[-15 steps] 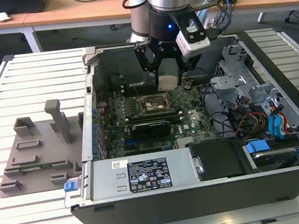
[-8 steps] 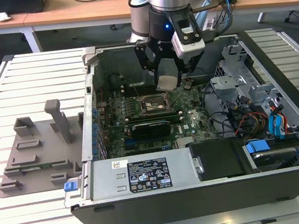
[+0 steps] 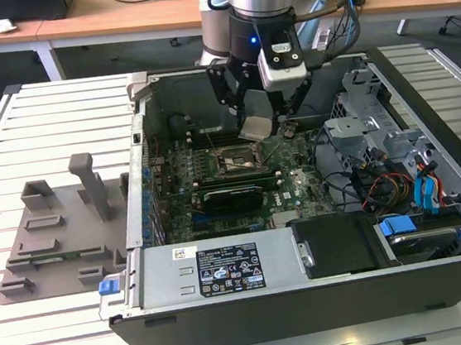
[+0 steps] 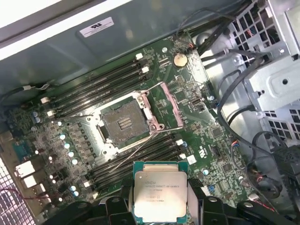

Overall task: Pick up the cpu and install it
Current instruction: 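Place the cpu into insertion slot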

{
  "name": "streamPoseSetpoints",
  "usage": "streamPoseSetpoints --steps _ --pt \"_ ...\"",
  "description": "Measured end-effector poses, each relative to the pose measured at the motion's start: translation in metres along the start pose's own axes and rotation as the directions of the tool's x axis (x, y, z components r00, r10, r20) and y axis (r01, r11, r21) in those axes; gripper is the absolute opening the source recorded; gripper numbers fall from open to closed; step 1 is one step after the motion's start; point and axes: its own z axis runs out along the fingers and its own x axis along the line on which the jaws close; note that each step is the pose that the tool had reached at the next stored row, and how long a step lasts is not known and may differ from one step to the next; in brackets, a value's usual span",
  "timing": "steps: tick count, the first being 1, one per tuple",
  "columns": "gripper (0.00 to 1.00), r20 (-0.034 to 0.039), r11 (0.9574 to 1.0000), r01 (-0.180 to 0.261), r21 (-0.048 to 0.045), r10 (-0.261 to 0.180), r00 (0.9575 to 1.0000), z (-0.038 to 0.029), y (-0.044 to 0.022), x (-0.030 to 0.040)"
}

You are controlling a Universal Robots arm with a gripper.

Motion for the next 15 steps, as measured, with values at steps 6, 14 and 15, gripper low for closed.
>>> streamPoseSetpoints --steps 6,14,15 --pt "0.55 -0.0034 0.9954 -0.096 0.0045 0.096 0.9954 0.0 0.0 0.0" --pt "0.55 -0.0072 0.9781 -0.208 0.0095 0.208 0.9781 0.0 0.0 0.0" --pt "0.55 -0.0077 0.9748 -0.223 0.0102 0.223 0.9748 0.0 0.0 0.0"
